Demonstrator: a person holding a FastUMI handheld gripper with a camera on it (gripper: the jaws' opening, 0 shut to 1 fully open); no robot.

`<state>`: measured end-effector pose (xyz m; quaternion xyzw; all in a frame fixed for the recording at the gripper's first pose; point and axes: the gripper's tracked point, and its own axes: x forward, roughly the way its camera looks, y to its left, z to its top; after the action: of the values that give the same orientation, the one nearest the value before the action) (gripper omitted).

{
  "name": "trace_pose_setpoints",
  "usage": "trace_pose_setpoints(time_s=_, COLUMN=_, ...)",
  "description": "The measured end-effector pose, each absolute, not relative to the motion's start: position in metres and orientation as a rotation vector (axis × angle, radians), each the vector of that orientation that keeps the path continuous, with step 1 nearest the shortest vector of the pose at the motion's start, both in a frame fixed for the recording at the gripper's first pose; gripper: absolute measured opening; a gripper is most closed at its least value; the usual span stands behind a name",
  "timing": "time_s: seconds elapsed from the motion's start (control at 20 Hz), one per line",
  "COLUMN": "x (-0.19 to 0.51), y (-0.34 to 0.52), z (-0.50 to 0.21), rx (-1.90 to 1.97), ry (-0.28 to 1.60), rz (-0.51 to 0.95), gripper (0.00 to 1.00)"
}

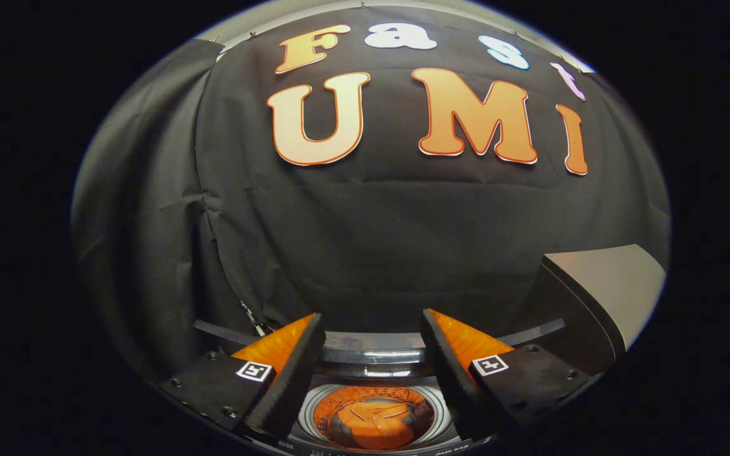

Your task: Put the clothes into the washing machine and then close the washing machine lid.

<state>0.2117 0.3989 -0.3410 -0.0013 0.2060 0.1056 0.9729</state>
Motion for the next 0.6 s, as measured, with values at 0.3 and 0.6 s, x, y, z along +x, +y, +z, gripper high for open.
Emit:
trace_pose_setpoints(time_s=0.3, x=0.201, y=0.4, z=-0.351, rx=0.002, ry=0.395, rz=0.225, gripper=0.99)
trace_pose_setpoints(time_s=0.6, x=0.183, y=0.399, z=-0.362, rx=0.012, ry=0.396, rz=0.243, gripper=0.99)
